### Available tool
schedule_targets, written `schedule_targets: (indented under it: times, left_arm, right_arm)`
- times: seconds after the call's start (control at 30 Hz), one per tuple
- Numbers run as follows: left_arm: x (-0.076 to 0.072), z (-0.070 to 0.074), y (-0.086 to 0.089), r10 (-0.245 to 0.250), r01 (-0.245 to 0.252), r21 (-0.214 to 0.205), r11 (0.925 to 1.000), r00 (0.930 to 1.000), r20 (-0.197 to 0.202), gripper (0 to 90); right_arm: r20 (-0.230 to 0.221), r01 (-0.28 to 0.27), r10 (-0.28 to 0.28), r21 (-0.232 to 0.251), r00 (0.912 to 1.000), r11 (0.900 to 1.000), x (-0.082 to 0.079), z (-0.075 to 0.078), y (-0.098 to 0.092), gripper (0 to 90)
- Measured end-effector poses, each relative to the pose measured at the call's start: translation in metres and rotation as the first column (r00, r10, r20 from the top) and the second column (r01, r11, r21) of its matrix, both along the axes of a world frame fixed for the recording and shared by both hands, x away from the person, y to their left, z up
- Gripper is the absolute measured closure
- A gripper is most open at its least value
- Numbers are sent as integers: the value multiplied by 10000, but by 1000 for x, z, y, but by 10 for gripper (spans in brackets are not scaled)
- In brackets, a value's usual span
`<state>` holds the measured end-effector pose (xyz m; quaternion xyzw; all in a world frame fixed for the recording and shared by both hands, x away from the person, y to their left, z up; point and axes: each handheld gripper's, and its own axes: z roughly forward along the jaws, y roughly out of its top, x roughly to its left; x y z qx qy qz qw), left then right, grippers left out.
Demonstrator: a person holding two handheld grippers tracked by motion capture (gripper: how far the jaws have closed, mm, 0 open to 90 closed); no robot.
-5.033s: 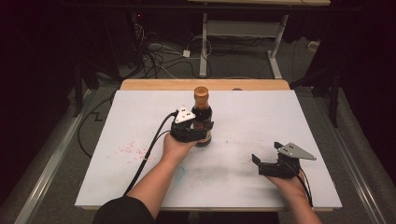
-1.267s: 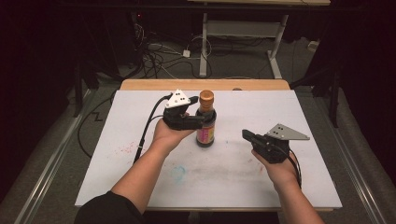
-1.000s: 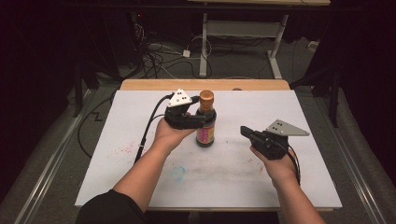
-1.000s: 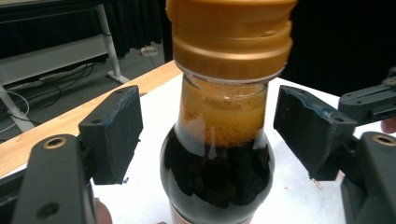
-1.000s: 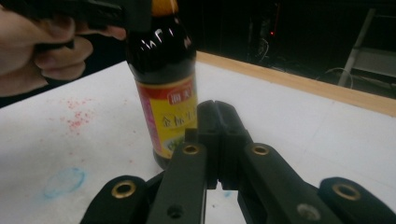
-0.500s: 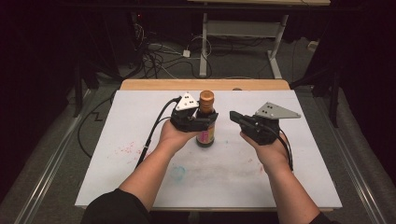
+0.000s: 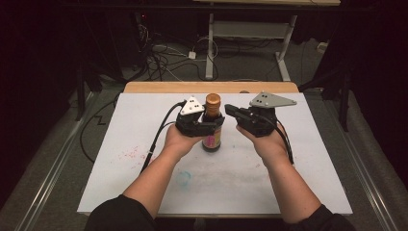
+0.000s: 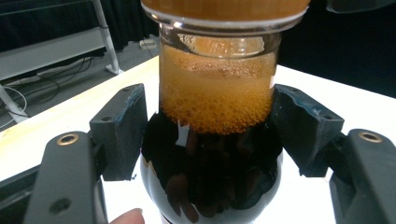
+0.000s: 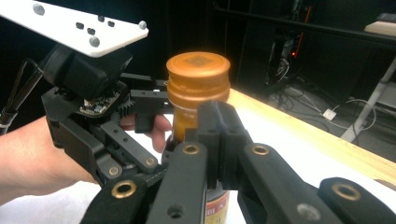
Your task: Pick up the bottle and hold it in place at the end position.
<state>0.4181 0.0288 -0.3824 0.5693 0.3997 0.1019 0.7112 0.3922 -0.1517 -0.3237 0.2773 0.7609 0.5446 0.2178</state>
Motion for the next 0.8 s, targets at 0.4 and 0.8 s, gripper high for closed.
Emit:
schedule_targets:
  times: [0.4,0.8]
  left_arm:
    - [-1,-1,-1,5,-4,-75,10000,9999,117,286]
    - [-1,-2,-2,139,-138,-72,9999,9998,140,287]
  right_arm:
    - [-604,-227,190,-622,9980,9978,8,12,13,900]
    - [-717,-316,250,-926,9971,9952,5,18,21,900]
